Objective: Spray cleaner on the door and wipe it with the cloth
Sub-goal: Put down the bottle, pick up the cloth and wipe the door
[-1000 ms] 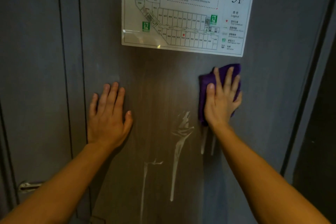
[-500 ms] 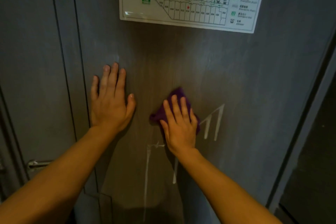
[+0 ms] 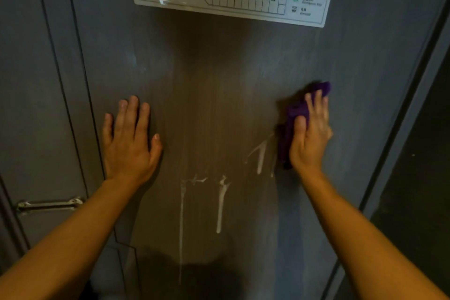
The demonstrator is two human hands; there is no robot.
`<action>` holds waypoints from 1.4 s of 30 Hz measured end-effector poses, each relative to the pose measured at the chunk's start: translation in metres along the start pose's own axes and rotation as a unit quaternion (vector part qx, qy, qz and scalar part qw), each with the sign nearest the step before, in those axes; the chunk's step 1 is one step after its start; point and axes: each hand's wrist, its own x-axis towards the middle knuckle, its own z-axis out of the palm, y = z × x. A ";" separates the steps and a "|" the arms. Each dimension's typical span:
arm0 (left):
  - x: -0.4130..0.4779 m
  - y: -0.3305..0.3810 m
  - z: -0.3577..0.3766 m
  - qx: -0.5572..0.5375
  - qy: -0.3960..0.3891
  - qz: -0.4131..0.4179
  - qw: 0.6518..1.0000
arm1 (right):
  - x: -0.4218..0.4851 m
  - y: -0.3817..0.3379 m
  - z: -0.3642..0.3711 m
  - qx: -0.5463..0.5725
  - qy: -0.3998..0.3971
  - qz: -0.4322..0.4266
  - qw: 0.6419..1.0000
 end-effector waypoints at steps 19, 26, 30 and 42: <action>-0.033 -0.007 0.022 0.038 0.050 0.046 0.997 | -0.151 -0.003 0.094 -0.167 -0.104 -0.048 0.979; -0.033 -0.002 0.016 0.050 0.003 0.031 0.998 | -0.191 -0.067 0.130 -0.115 -0.102 0.003 0.988; -0.034 -0.003 0.010 0.043 -0.024 0.033 0.998 | -0.210 -0.104 0.157 -0.108 -0.100 -0.019 0.989; -0.075 -0.032 0.014 -0.044 -0.024 0.046 0.998 | -0.223 -0.052 0.141 -0.205 -0.143 -0.315 0.916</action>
